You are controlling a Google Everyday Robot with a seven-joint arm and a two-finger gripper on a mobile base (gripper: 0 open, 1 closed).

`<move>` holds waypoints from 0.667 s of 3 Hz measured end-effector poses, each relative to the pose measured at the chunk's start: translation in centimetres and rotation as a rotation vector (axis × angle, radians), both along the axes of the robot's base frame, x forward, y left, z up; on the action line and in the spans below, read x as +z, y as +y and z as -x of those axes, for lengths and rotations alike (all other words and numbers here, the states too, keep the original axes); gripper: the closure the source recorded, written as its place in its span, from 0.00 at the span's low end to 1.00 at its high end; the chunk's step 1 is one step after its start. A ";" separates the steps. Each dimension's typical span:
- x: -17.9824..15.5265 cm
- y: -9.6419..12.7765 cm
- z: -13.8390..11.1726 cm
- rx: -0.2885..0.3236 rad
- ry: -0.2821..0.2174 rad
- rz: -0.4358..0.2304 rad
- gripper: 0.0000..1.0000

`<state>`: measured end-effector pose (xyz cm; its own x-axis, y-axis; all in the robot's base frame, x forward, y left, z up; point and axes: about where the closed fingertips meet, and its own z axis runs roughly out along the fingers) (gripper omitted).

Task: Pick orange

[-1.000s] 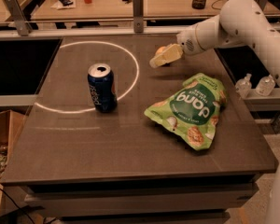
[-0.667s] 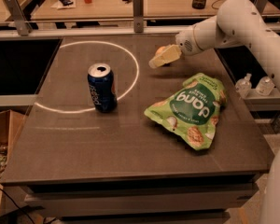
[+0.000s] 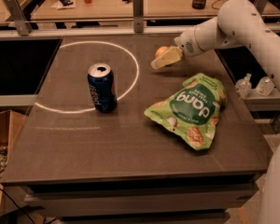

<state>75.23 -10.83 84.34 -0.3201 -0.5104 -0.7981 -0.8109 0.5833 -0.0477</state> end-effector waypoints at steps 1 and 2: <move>-0.2 0.1 0.2 0.011 0.003 0.016 0.38; -0.2 0.3 0.5 0.019 0.003 0.028 0.61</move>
Offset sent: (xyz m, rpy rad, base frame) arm -0.0083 0.0001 0.0024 -0.0436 -0.0045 0.0185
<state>74.75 -10.49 84.10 -0.3129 -0.5387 -0.7823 -0.8219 0.5664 -0.0612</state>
